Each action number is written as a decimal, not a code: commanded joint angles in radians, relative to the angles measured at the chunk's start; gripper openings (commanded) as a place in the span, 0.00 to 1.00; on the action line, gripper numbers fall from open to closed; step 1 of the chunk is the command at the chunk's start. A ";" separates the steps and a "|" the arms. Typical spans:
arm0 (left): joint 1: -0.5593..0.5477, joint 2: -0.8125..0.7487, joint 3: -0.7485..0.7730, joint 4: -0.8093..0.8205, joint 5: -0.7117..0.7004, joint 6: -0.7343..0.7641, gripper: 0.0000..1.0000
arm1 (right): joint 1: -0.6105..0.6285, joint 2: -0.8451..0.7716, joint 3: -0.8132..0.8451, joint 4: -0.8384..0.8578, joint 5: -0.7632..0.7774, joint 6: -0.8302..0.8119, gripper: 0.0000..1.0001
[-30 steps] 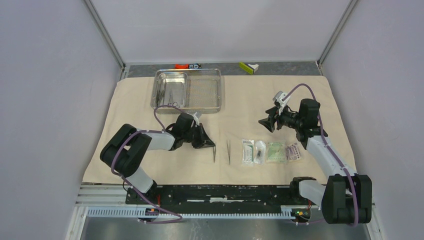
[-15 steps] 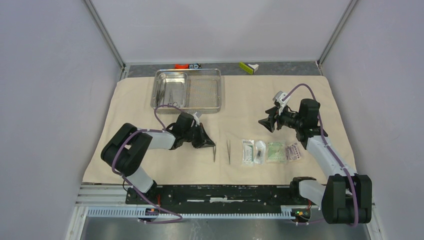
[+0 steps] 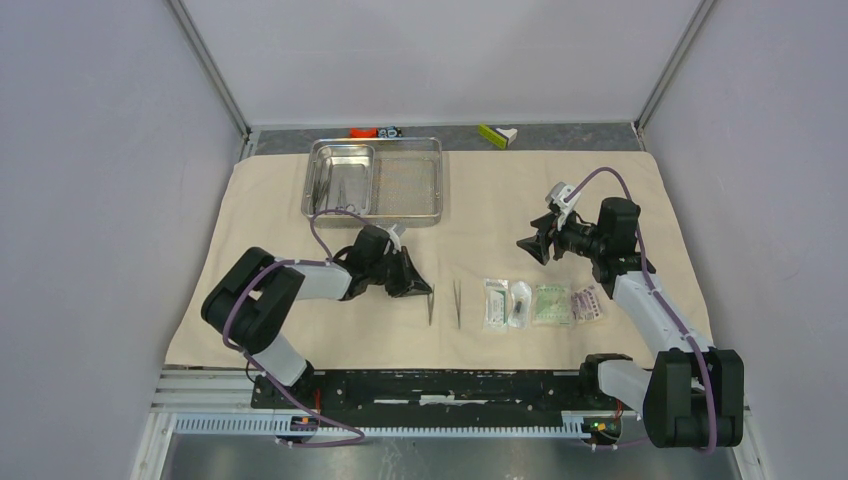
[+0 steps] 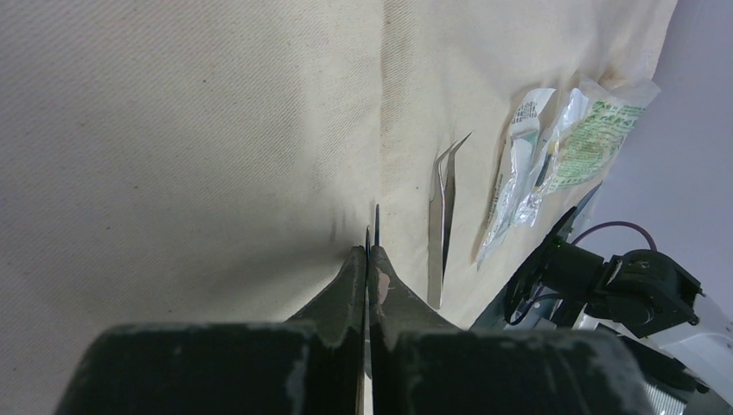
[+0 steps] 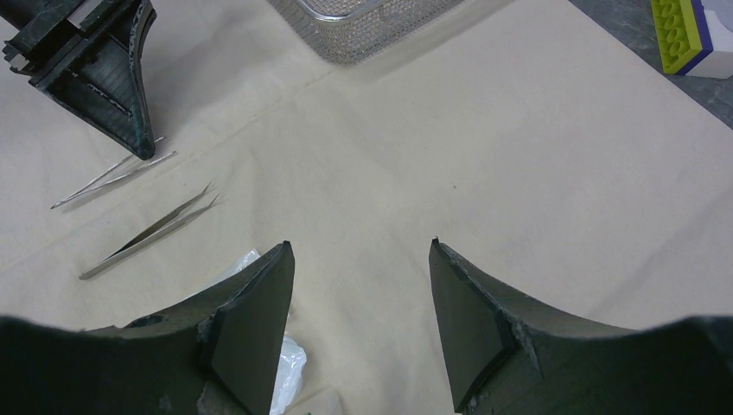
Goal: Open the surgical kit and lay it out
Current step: Place the medical item in the surgical kit.
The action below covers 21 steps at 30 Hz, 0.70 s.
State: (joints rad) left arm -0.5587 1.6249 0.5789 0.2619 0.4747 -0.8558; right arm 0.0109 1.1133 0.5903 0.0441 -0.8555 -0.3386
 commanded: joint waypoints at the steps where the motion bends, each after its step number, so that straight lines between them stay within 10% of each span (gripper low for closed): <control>1: -0.005 -0.009 0.029 0.016 0.007 -0.026 0.02 | -0.005 -0.018 -0.004 0.023 -0.017 -0.010 0.66; 21: -0.001 -0.011 0.057 -0.061 -0.042 -0.002 0.26 | -0.005 -0.029 -0.012 0.023 -0.022 -0.010 0.66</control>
State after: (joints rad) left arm -0.5587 1.6249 0.5968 0.2142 0.4538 -0.8558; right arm 0.0109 1.1107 0.5900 0.0441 -0.8566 -0.3386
